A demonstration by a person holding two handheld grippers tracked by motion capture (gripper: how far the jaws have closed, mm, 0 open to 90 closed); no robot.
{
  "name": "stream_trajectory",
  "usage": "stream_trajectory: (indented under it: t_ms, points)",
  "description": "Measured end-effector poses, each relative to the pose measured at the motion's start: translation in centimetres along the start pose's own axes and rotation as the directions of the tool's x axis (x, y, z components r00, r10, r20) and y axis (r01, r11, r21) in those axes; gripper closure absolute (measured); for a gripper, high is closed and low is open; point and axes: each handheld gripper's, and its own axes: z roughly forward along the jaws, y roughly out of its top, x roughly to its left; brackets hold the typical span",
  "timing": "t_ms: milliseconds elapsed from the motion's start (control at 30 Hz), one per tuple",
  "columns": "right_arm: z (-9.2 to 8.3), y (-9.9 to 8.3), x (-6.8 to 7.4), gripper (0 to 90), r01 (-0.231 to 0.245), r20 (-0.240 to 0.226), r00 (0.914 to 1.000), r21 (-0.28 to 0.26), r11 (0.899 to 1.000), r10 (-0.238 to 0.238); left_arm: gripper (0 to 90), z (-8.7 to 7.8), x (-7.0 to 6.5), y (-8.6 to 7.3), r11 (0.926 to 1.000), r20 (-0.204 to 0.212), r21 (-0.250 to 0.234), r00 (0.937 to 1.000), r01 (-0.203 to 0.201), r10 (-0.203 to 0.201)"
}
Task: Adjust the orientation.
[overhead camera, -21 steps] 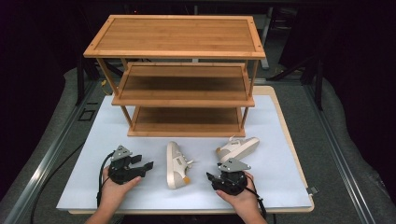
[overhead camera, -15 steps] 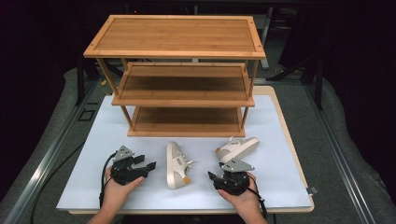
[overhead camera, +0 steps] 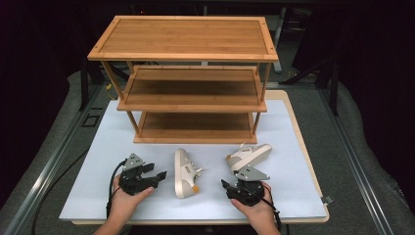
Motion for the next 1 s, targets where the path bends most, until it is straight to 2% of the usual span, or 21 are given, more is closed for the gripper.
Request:
stream_trajectory:
  t_ms: [167,400,700,800,900,1000]
  points:
    - [-0.2,0.1,-0.1,43.8,-0.008,0.002,1.0,-0.017,1.0,0.008,36.4,-0.1,-0.5,0.1,0.9997,0.004,-0.006,0.9997,-0.025,0.025]
    - [-0.2,0.1,-0.2,44.0,-0.01,0.009,0.9999,-0.025,1.0,0.01,36.3,-0.5,-0.8,0.5,0.9998,0.026,-0.013,0.9996,-0.014,0.014]
    - [-0.3,0.1,-0.2,44.8,-0.015,-0.007,0.9999,-0.028,0.999,0.015,35.2,-0.7,-1.9,1.5,0.9995,0.047,-0.029,0.9988,-0.011,0.012]
    - [-0.2,0.1,-0.2,45.2,-0.014,-0.007,0.9999,-0.026,1.0,0.014,35.1,-0.6,-2.1,1.7,0.9991,0.048,-0.037,0.9986,-0.02,0.022]
    - [-0.2,0.1,-0.1,45.0,-0.014,-0.006,0.9999,-0.027,1.0,0.014,36.3,-0.6,-2.5,1.9,0.998,0.048,-0.038,0.9975,-0.051,0.052]
    - [-0.3,0.1,-0.2,44.3,-0.025,-0.004,0.9997,-0.03,0.999,0.024,36.5,-0.7,-2.8,2.2,0.9978,0.055,-0.039,0.997,-0.053,0.055]
